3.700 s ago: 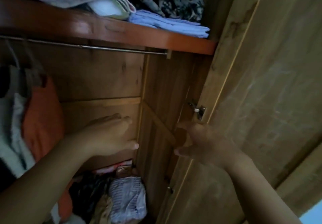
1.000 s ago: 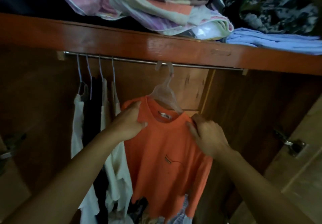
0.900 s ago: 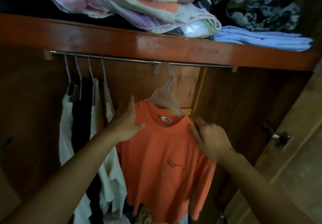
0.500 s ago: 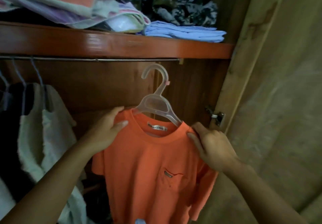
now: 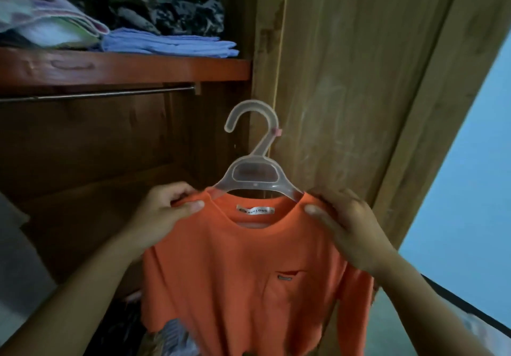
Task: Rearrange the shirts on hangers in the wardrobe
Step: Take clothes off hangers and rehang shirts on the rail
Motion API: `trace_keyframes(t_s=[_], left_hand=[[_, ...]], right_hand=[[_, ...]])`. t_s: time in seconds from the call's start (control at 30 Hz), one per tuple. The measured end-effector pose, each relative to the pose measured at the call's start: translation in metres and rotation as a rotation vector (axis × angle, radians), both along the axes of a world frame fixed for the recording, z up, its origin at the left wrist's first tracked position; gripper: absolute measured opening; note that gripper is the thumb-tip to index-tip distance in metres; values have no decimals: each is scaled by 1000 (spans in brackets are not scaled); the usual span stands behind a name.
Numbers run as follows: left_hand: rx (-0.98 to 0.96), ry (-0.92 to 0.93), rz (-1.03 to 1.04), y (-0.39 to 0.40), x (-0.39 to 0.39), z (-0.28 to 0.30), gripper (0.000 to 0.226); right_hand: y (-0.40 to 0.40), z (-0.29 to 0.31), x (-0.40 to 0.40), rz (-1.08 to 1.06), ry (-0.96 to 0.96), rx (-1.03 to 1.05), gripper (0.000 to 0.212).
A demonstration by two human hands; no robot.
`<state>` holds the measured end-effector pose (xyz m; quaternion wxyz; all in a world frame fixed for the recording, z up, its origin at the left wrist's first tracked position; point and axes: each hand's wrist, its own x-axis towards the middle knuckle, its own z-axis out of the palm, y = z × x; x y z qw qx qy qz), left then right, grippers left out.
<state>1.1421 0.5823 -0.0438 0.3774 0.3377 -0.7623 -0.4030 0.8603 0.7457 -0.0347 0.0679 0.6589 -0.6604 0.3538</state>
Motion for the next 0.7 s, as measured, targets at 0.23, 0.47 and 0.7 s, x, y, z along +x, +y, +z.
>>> trace_keyframes(t_s=[0.23,0.47,0.7], left_hand=[[26,5,-200,31,-56,20,12],[6,38,-519,47,-125,16,29],[23,45,-852,61,-193,2,34]], right_hand=[[65,2,-18,-112,-218,-57,5],[133,-3,-28,-377,-367,-58,6],[194,-11,-11,-708,-425,-100,9]])
